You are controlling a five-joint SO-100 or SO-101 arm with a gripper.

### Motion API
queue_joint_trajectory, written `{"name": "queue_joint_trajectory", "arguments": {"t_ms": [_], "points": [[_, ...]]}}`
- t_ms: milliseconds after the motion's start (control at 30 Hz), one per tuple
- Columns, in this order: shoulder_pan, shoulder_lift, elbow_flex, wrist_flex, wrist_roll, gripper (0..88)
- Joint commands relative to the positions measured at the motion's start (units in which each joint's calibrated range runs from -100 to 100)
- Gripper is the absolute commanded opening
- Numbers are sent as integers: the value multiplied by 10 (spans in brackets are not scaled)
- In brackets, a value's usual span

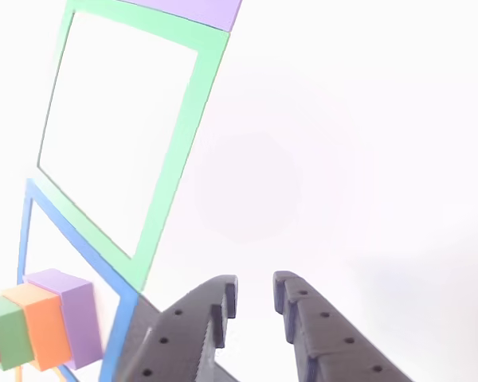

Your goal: Tower of hanoi

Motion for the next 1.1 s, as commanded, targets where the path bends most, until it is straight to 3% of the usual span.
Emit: {"name": "queue_joint_trajectory", "arguments": {"t_ms": [0, 67, 200, 267, 367, 1067], "points": [[48, -8, 0, 31, 160, 12], [51, -8, -3, 31, 96, 12], [31, -8, 0, -4, -133, 12], [27, -8, 1, -11, -195, 12], [26, -8, 1, -11, -222, 12], [25, -8, 1, -11, -212, 13]]}}
